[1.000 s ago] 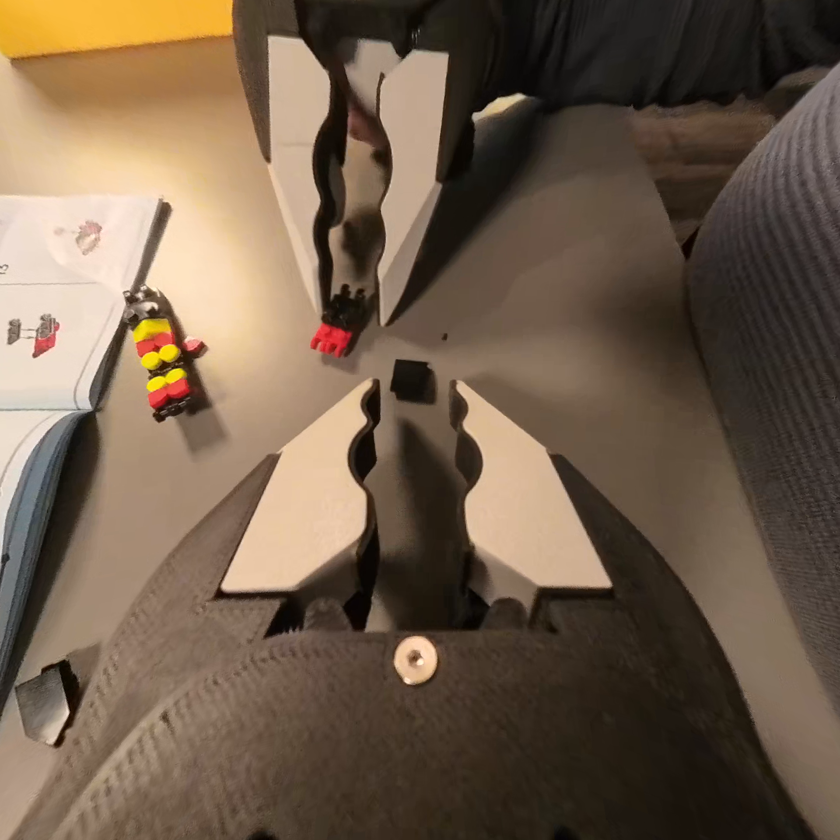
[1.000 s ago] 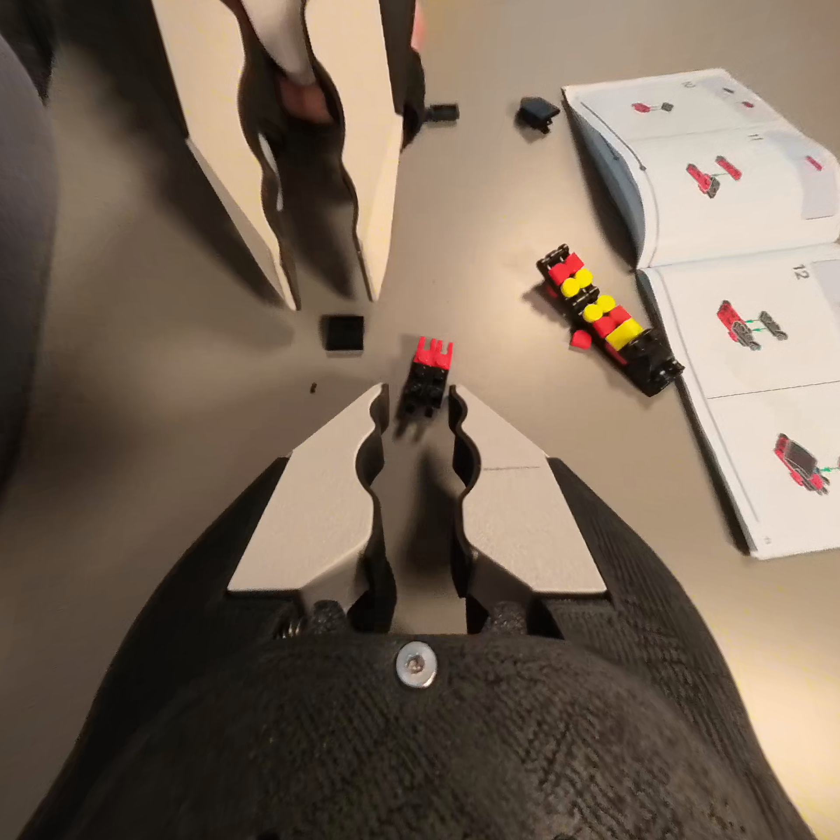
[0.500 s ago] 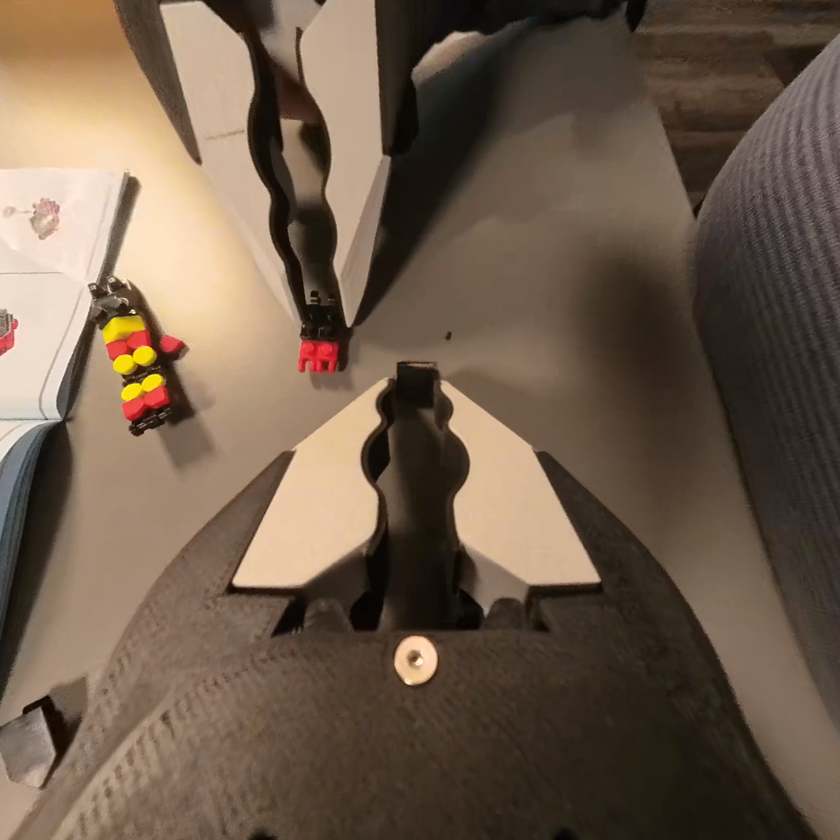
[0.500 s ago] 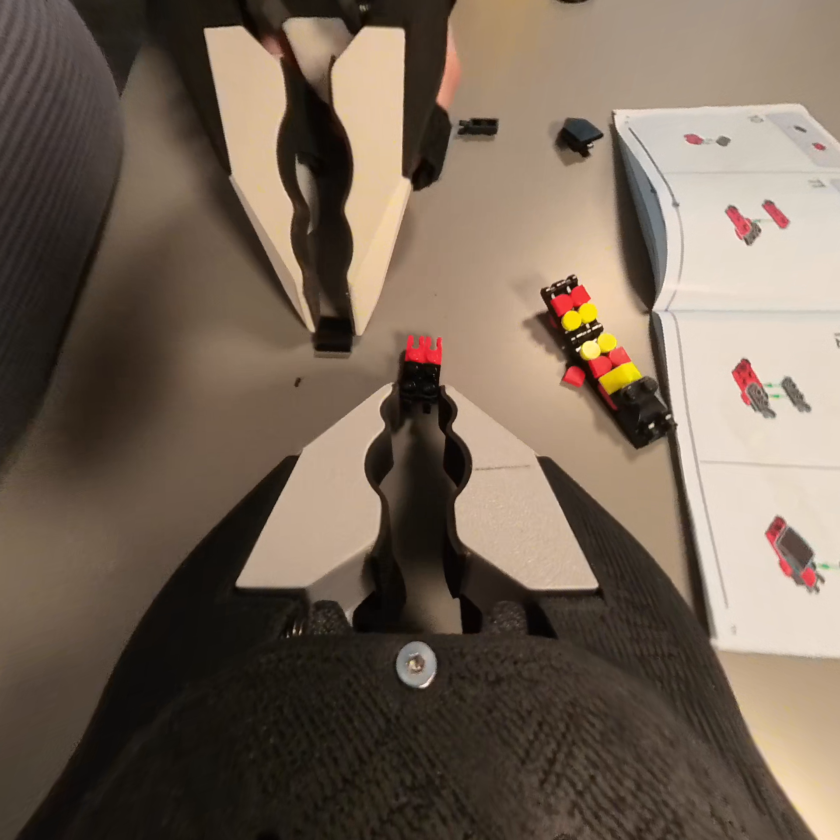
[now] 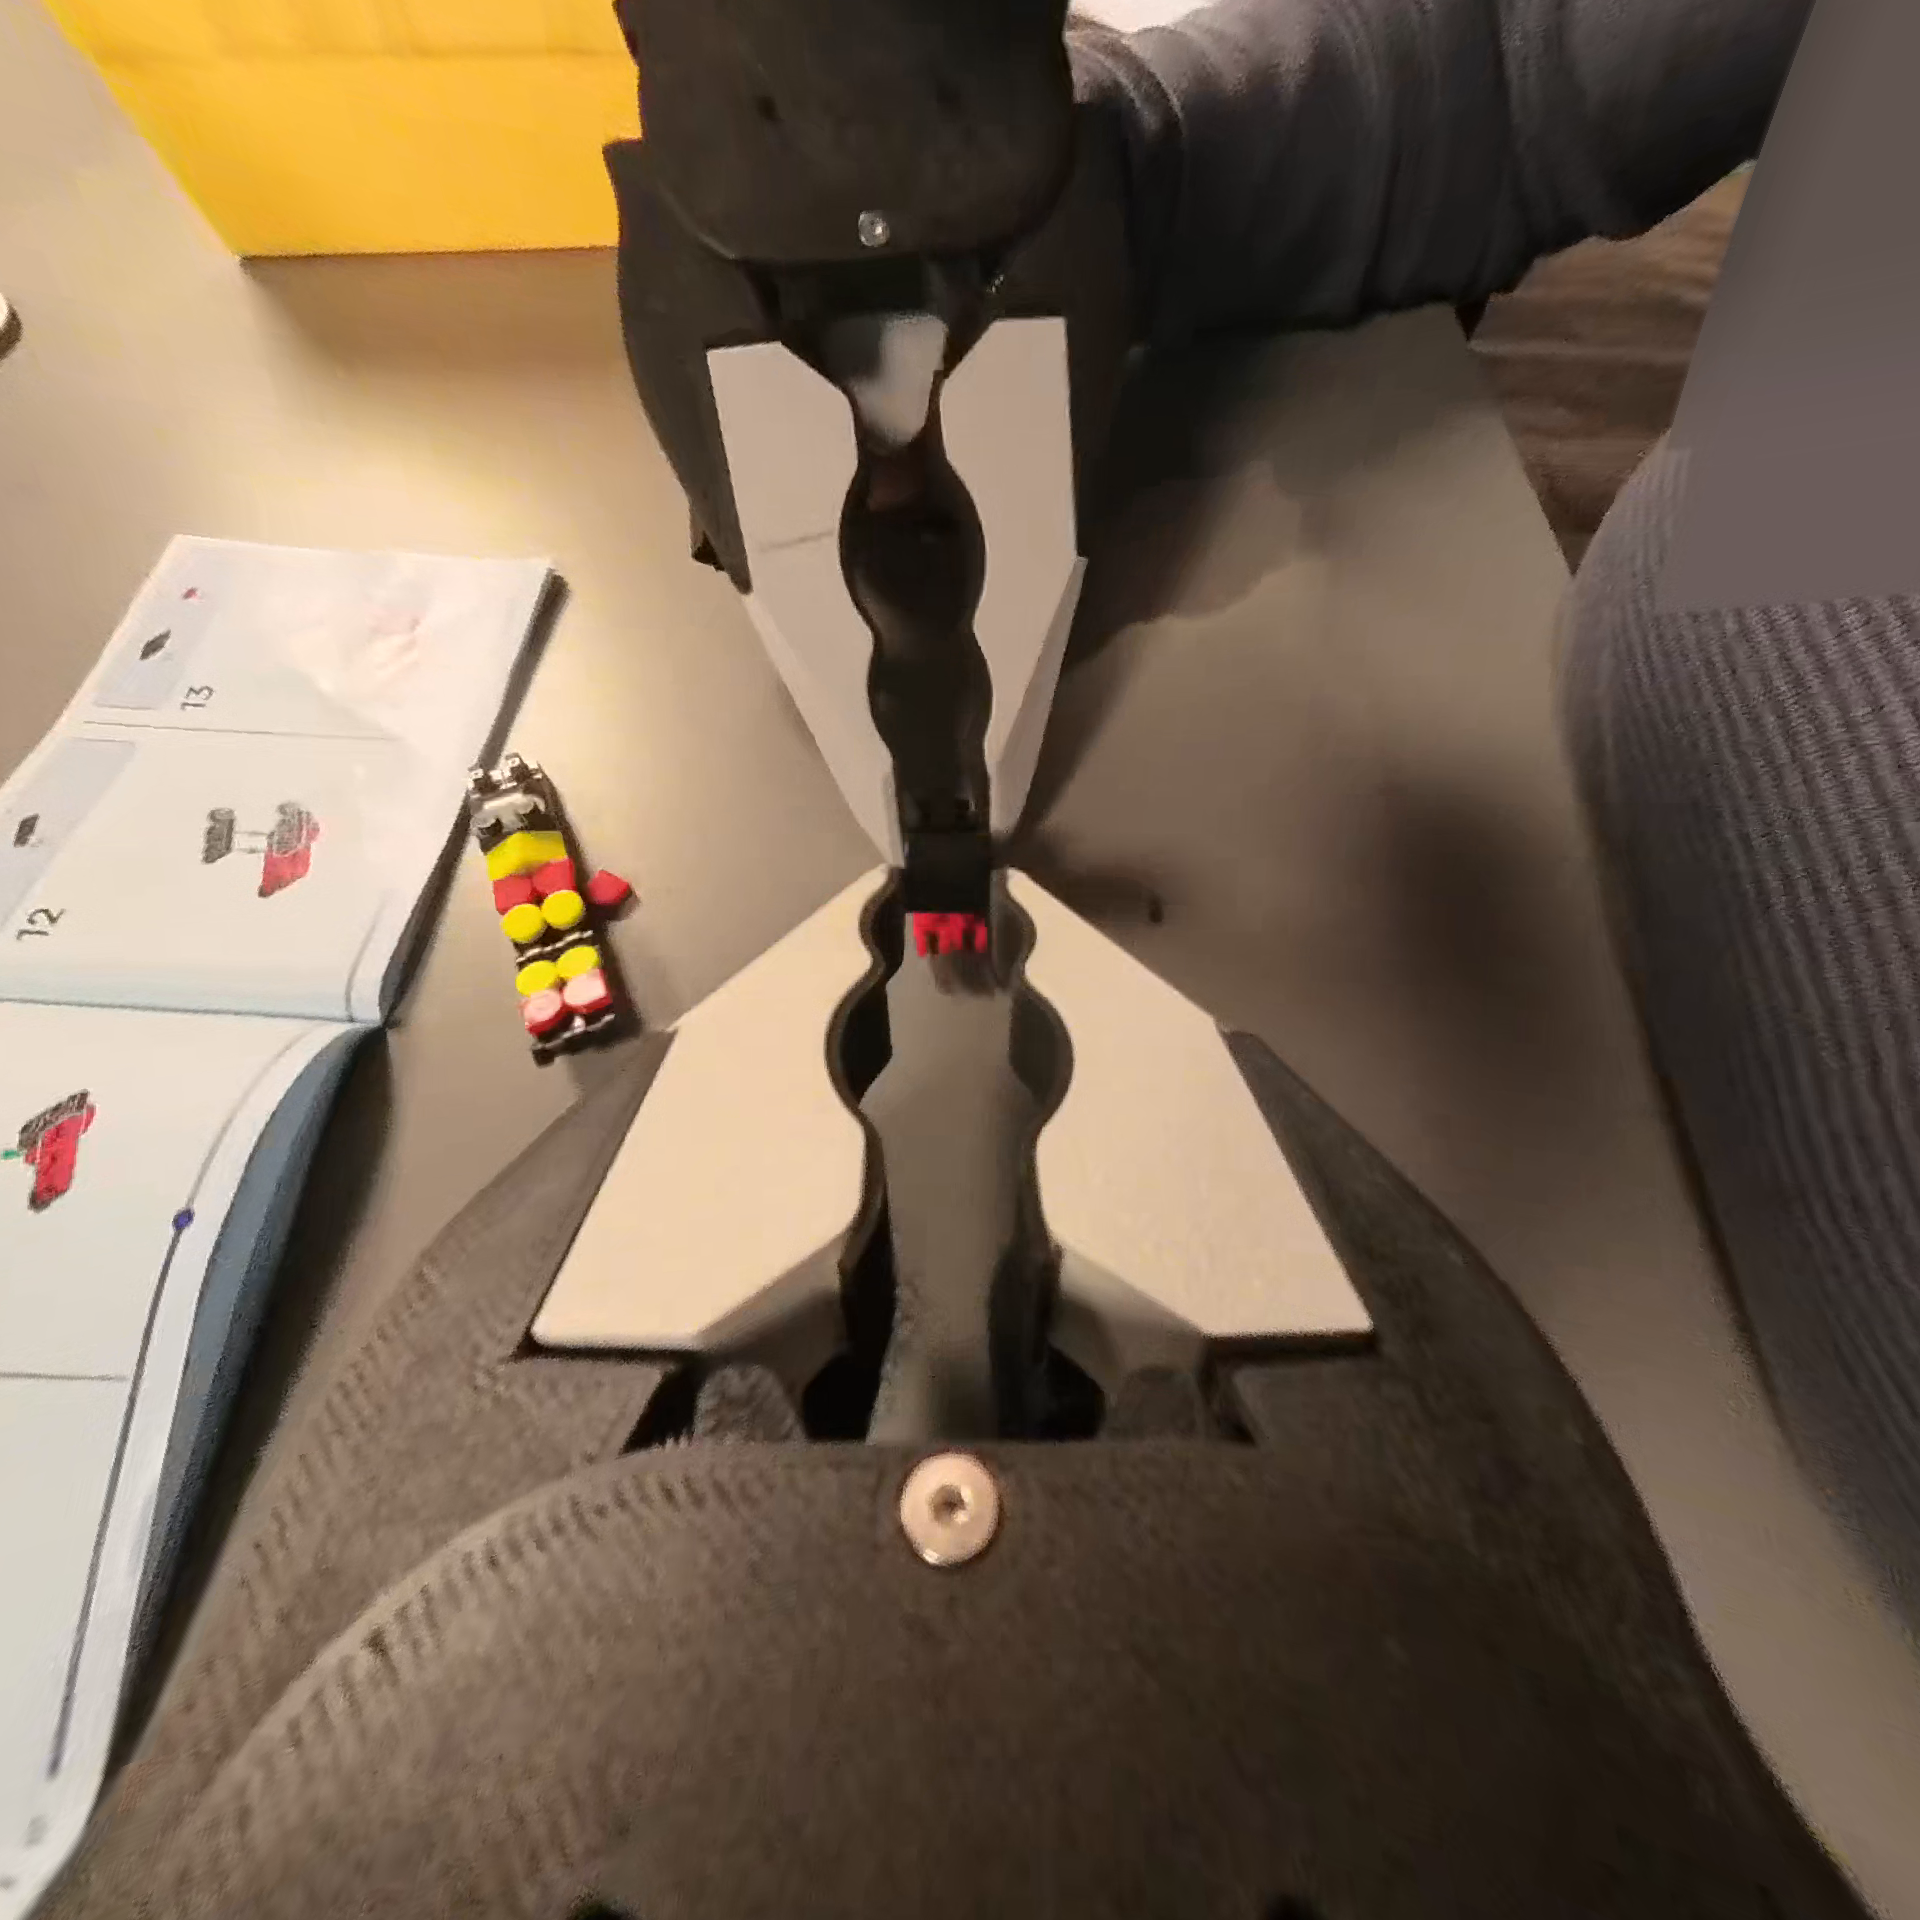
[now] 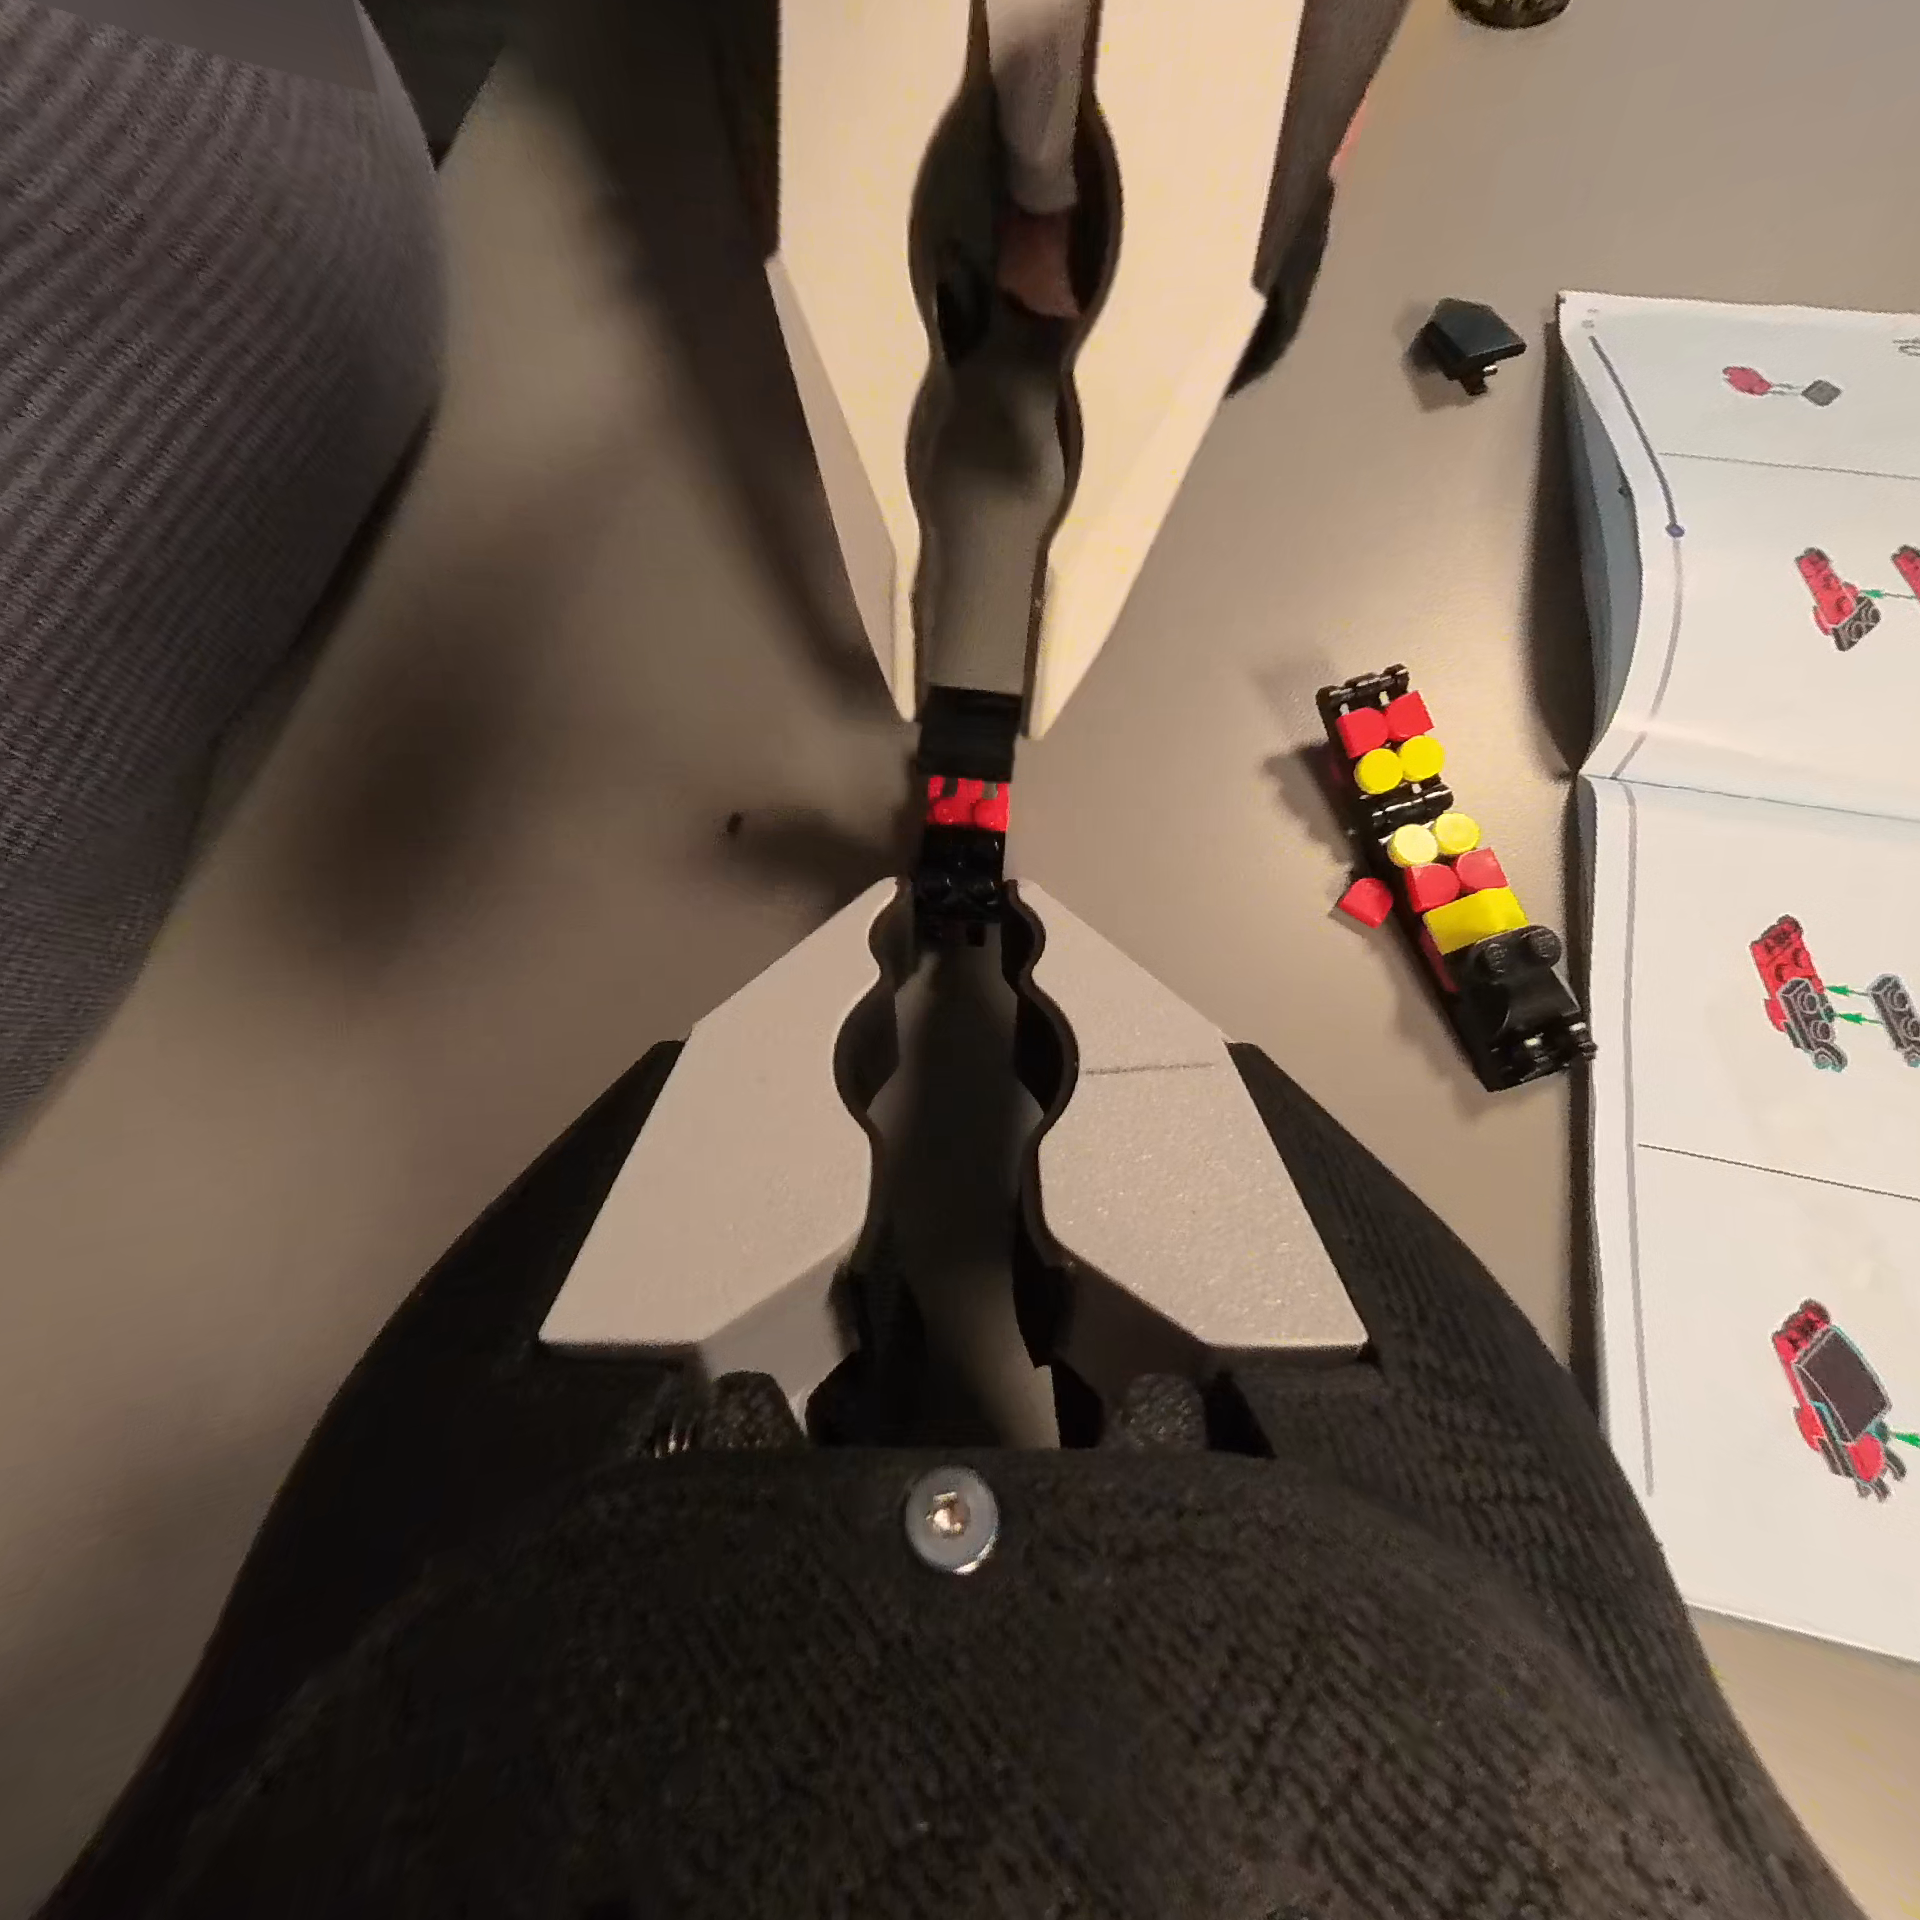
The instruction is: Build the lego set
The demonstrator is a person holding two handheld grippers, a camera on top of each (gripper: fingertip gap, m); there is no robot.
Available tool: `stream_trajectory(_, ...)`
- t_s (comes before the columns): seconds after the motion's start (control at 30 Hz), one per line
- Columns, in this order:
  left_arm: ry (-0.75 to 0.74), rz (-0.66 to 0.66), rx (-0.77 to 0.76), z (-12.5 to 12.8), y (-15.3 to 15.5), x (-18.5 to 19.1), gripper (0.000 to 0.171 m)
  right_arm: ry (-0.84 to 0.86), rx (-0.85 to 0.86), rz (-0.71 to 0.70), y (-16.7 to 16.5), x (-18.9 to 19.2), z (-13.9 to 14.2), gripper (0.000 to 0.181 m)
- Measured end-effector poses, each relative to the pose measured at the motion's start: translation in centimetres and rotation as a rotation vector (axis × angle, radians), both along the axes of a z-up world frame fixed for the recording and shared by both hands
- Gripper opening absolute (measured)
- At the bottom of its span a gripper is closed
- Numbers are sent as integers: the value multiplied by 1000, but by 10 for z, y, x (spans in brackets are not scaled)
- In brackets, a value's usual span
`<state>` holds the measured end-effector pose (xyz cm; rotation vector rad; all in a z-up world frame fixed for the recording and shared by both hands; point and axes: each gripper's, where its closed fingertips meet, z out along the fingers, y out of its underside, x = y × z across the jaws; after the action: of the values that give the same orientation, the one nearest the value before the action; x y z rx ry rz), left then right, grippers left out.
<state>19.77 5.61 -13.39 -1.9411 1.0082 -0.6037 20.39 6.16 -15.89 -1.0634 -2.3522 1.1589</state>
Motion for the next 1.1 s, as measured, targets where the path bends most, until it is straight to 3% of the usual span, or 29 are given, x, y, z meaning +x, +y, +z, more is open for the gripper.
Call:
stream_trajectory(0.5,102,-3,-40,-20,3,7,16,0,0,3,0,1,0,15)
stream_trajectory(0.77,122,5,-73,-25,3,5,35,7,-16,-10,1,-1,2,15)
stream_trajectory(1.1,81,5,-118,-24,4,5,22,32,-55,-14,2,-1,9,14)
